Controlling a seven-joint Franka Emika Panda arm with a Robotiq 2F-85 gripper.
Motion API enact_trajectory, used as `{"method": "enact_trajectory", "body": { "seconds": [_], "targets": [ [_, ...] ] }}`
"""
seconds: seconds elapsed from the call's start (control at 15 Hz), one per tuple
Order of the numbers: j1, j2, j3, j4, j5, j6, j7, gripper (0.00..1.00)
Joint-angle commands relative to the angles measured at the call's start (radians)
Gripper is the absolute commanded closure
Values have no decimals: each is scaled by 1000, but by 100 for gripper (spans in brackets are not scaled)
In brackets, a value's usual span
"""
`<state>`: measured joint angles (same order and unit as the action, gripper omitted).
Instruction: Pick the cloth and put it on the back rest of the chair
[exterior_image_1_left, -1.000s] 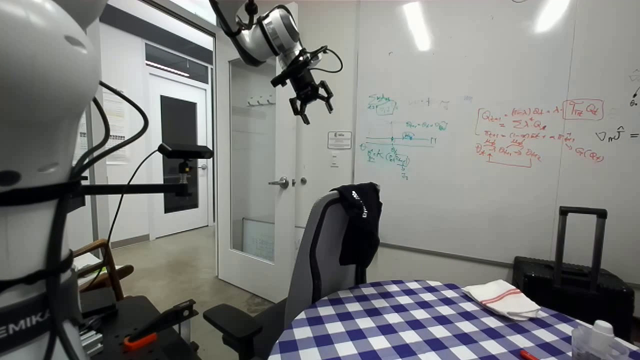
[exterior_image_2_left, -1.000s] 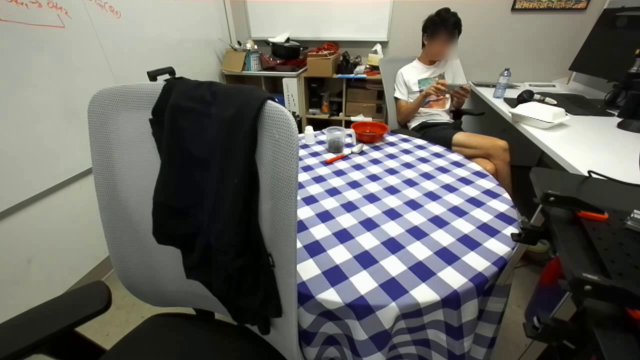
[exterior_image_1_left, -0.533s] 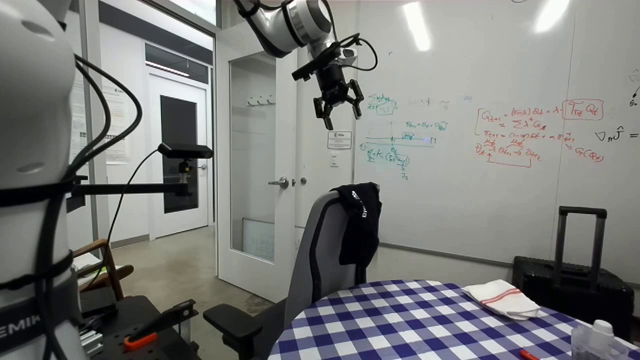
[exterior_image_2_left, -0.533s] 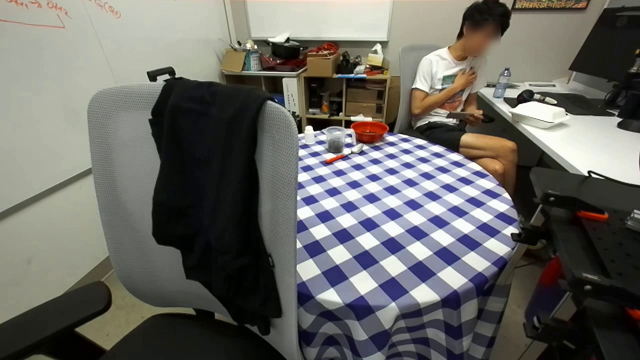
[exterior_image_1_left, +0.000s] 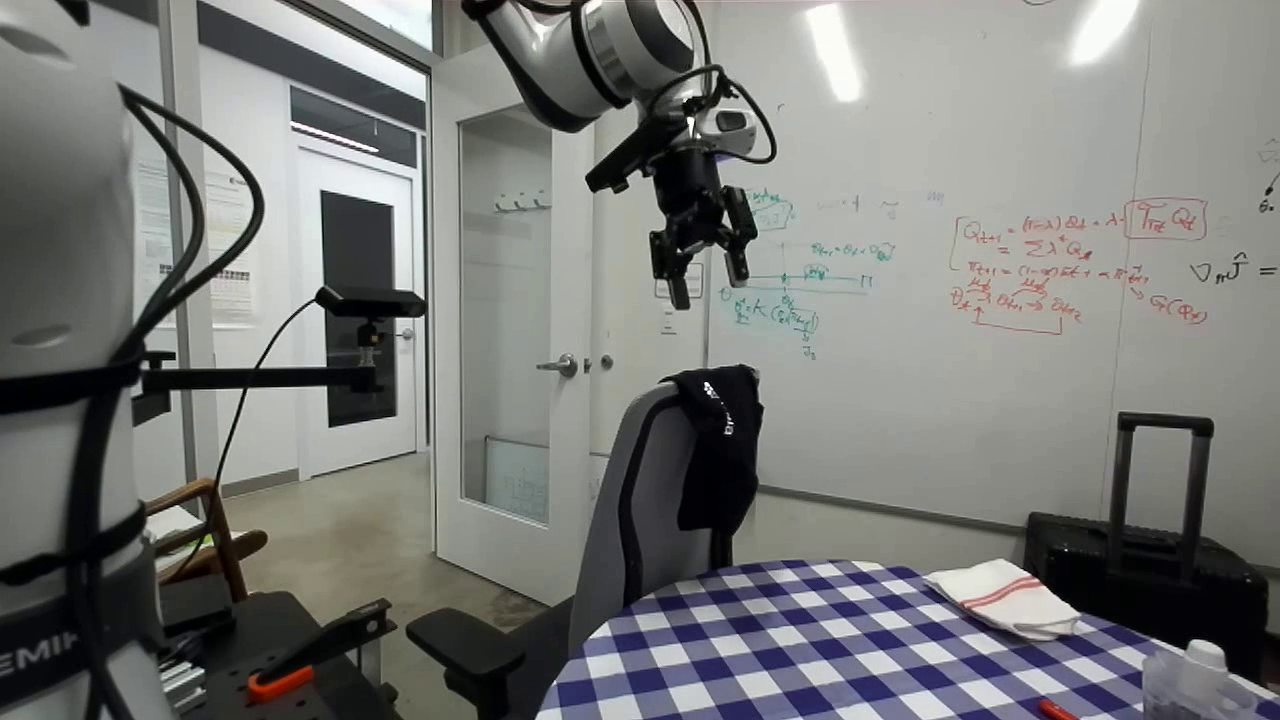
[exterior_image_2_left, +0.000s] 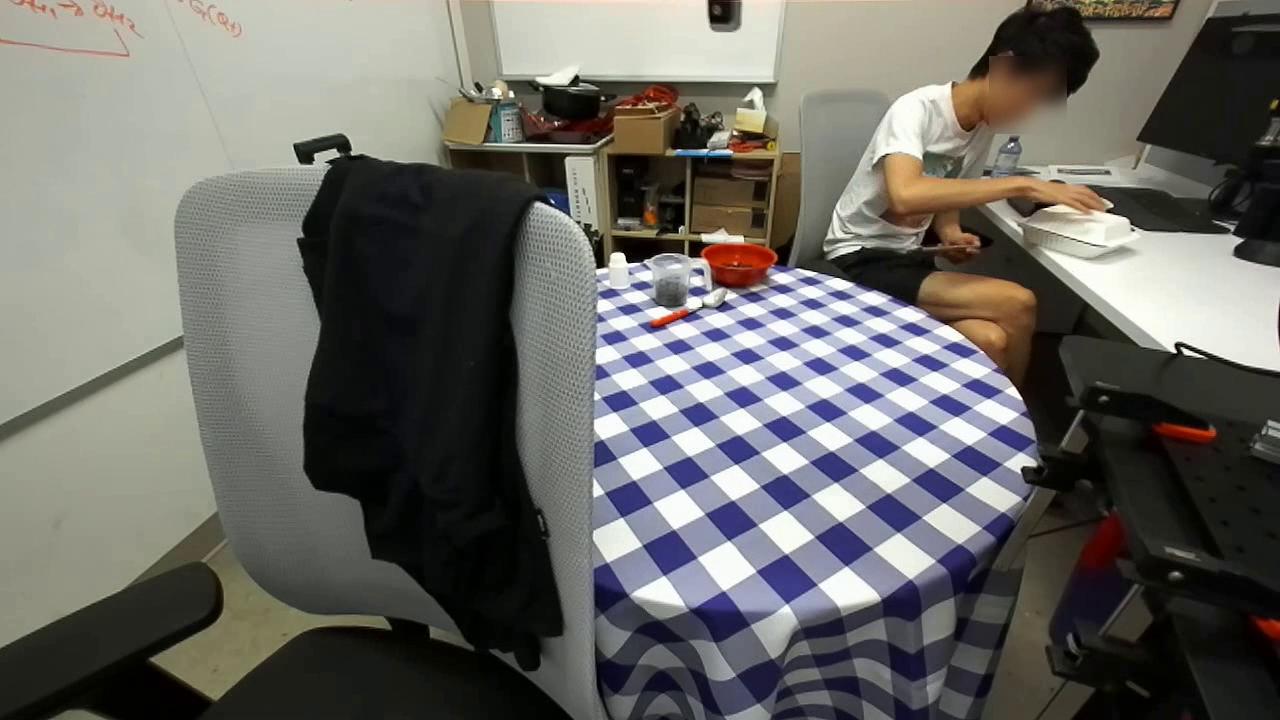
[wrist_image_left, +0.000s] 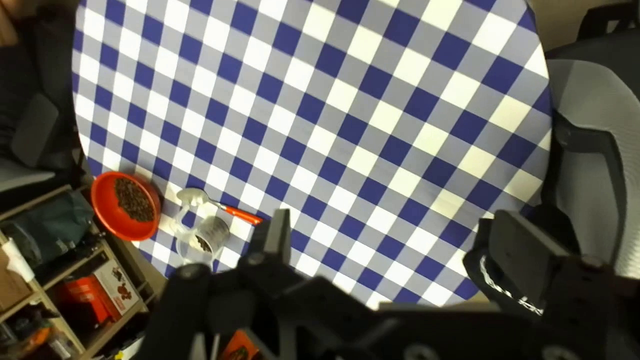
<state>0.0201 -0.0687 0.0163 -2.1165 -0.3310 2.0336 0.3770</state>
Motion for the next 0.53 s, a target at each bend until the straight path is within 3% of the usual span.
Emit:
{"method": "enact_trajectory", "body": {
  "seconds": [0.0, 0.13, 0.47],
  "targets": [
    [-19, -30, 0, -47, 7, 13, 3, 0],
    [-32, -73, -4, -104, 11, 29, 7, 0],
    [-32, -91, 0, -121, 14, 32, 15, 0]
  ]
}}
